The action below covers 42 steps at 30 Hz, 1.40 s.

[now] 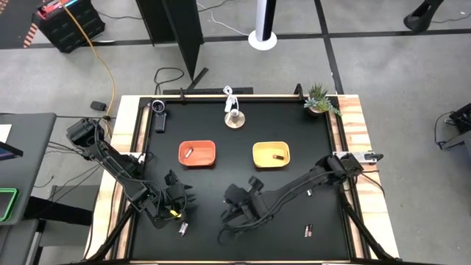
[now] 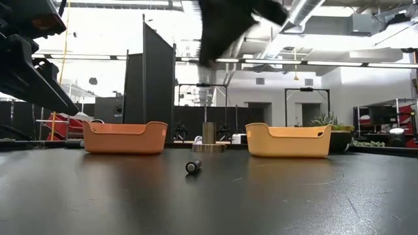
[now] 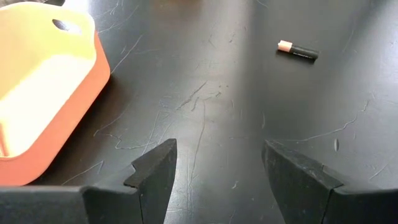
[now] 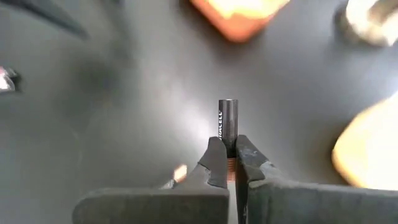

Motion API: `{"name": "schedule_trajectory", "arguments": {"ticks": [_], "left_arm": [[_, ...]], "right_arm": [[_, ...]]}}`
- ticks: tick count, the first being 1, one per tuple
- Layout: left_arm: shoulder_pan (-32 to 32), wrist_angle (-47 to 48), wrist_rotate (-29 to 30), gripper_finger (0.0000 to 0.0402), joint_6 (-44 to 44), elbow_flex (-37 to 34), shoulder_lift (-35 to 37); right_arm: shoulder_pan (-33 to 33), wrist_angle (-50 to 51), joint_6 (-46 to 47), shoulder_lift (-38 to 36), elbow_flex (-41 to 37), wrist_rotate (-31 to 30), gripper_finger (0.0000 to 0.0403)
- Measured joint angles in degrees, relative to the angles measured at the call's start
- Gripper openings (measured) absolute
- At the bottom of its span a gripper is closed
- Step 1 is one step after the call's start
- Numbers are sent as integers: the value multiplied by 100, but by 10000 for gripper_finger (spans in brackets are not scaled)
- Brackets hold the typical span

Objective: Sort batteries
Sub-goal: Put the black battery into the yellow bin

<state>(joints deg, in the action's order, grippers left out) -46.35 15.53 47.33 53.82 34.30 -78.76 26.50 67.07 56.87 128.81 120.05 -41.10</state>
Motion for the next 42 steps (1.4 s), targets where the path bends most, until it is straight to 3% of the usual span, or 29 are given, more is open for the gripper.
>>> {"name": "schedule_trajectory", "arguments": {"ticks": [4,9,16,26,34,42], "left_arm": [[0,0,2,231,-2,0,0],[2,2,2,231,-4,0,0],[1,7,2,231,-4,0,0],[0,4,2,231,-4,0,0],[-7,0,2,231,0,0,0],[-28,-9,4,231,7,0,0]], "right_arm": [[-13,-127,-979,-8,418,-719,4],[-113,-712,-2010,-139,533,-779,3],[-343,-1908,-3431,-143,531,-185,3],[-626,-2764,-4127,-128,421,370,3],[-800,-2857,-3598,-505,-817,345,3],[-841,-3744,-2814,-2326,-3500,166,3]]}}
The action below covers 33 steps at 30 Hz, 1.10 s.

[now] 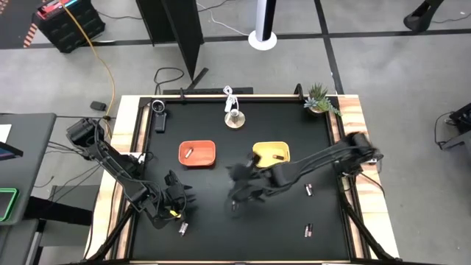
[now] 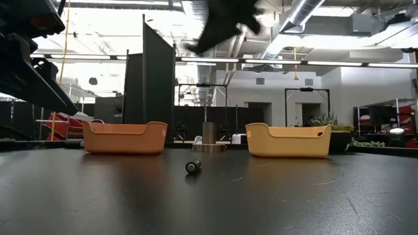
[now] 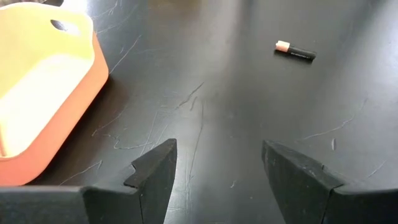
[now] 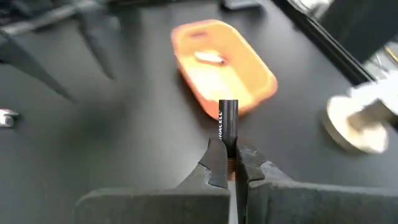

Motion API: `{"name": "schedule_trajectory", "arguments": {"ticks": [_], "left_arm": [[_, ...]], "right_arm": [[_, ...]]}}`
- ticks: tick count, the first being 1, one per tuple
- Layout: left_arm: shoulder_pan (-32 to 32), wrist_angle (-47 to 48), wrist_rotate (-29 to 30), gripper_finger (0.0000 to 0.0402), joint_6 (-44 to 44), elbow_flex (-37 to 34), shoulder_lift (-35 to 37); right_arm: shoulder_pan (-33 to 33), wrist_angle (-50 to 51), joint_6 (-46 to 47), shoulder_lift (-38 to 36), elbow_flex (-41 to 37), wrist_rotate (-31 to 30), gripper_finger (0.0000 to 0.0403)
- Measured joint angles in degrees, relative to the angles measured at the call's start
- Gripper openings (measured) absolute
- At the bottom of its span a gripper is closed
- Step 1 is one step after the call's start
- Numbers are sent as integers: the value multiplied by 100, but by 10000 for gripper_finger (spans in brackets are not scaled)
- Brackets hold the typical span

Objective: Sort batteries
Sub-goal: Put the black battery into the yellow bin

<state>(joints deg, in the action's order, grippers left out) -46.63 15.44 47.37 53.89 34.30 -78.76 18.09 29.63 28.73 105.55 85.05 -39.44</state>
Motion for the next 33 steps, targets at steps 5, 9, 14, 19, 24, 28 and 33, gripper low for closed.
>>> {"name": "schedule_trajectory", "arguments": {"ticks": [5,9,14,19,24,28,33], "left_arm": [[0,2,0,231,10,0,0],[-2,0,0,231,13,0,0],[0,-118,1,231,-36,0,0],[0,-485,0,231,-323,0,0],[-2,-595,0,231,-482,0,0],[0,-579,0,231,-525,0,0],[-2,-542,0,231,-527,0,0]], "right_arm": [[-104,-5,1118,-1084,-1698,-122,3],[-291,49,1784,-1645,-2605,-88,3],[-701,181,1944,-1825,-2936,210,8],[-1166,391,1949,-1814,-2930,529,44],[-1426,414,1975,-1814,-2930,721,114],[-1439,404,1989,-1814,-2930,729,173],[-1089,-453,1802,-1814,-2930,730,214]]}}
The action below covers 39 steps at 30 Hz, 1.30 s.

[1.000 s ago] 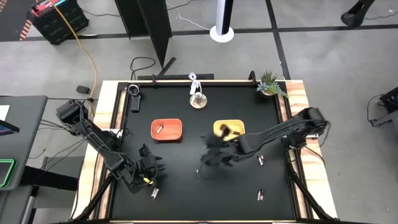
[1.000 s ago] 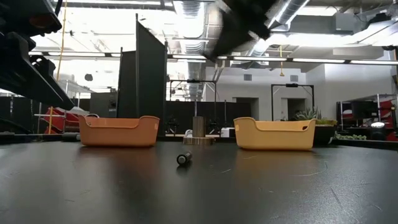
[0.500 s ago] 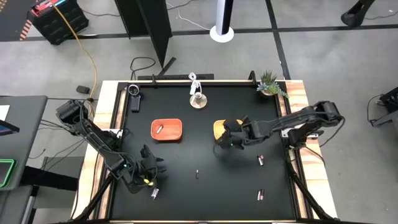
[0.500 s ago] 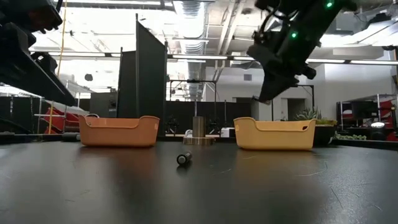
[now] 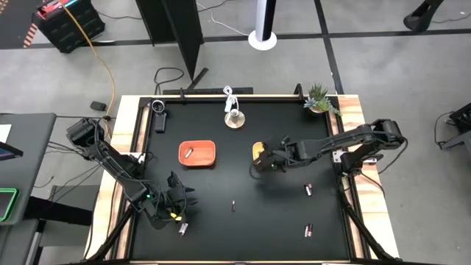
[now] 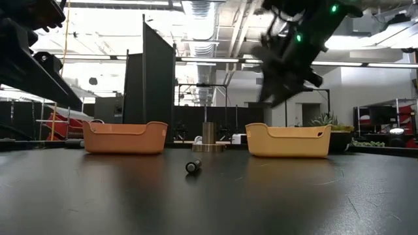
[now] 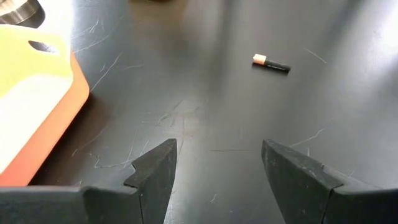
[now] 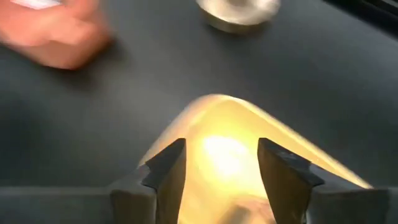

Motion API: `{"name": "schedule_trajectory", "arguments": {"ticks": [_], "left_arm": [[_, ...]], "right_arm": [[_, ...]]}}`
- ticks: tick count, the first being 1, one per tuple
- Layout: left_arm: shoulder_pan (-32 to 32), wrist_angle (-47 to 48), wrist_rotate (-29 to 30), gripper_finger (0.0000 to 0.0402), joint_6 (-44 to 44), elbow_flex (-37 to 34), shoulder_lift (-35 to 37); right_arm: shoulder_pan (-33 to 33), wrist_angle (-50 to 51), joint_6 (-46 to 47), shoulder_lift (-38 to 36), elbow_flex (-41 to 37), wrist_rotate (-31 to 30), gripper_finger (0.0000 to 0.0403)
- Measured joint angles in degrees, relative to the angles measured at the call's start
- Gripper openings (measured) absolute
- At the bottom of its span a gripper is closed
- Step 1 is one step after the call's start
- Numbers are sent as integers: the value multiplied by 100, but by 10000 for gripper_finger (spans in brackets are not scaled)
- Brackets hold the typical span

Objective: Sort batteries
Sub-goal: Put the black battery into the yellow bin

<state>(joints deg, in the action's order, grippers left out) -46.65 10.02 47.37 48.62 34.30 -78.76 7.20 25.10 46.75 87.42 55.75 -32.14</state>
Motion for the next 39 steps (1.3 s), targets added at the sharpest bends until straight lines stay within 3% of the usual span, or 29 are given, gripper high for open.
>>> {"name": "schedule_trajectory", "arguments": {"ticks": [6,14,21,28,33,39], "left_arm": [[2,57,0,231,0,0,0],[0,123,0,231,7,-2,0],[0,121,-2,231,2,-2,0],[0,129,-2,231,-20,-2,0],[0,131,-2,231,-21,-2,0],[0,164,-2,231,-22,-2,0]], "right_arm": [[745,-1421,-150,142,58,42,213],[1449,-1356,522,1406,1232,111,205],[1654,328,1550,2589,2774,252,205],[1720,1348,2199,3473,4070,471,205],[1803,2010,2733,3959,4619,672,204],[1903,2039,3095,4295,4824,837,204]]}}
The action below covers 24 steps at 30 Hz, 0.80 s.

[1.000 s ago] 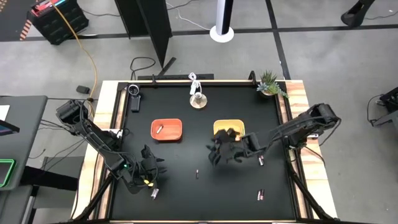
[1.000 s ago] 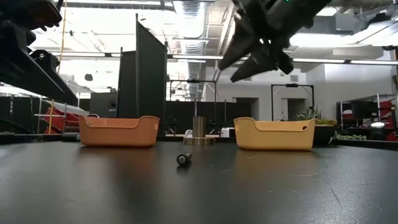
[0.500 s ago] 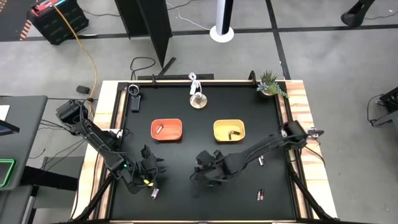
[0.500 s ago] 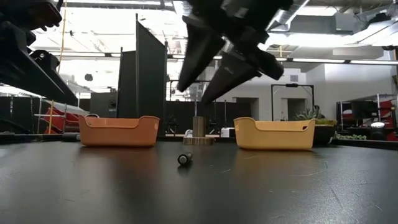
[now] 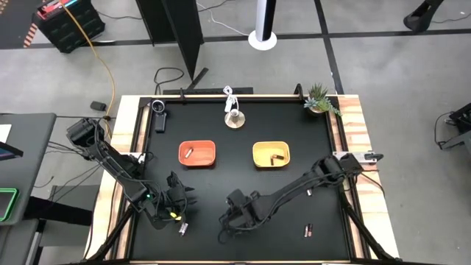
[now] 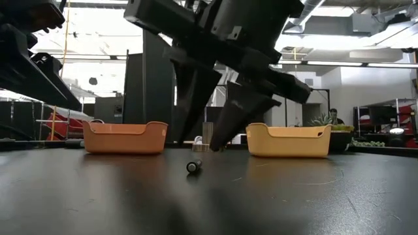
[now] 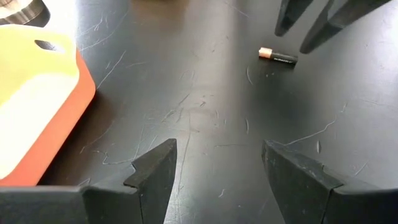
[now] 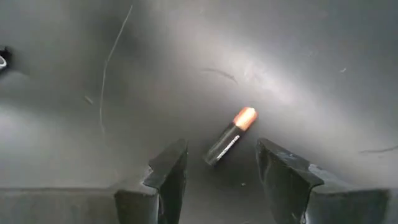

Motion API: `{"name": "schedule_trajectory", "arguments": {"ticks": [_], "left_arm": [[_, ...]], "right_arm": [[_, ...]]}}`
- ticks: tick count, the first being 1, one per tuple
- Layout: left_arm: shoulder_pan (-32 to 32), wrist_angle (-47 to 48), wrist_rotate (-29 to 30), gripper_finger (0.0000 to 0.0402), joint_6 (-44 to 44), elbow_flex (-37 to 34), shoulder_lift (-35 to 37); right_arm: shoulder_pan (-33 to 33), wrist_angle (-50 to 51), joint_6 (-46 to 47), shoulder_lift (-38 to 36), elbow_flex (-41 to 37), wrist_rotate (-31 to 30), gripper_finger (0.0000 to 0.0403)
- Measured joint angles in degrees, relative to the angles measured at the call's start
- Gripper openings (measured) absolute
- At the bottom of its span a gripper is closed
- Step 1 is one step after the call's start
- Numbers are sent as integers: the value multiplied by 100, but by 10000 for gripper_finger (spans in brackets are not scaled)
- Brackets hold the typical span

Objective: Sort batteries
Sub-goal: Put the black battery into the yellow bin

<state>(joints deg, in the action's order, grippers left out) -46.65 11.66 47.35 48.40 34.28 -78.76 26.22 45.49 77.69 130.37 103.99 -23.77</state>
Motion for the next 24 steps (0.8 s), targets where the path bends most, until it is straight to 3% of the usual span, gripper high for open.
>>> {"name": "schedule_trajectory", "arguments": {"ticks": [19,24], "left_arm": [[0,-21,0,231,0,0,0],[1,-9,0,231,0,0,0]], "right_arm": [[-77,70,205,280,-11,94,204],[-73,194,110,286,-9,97,179]]}}
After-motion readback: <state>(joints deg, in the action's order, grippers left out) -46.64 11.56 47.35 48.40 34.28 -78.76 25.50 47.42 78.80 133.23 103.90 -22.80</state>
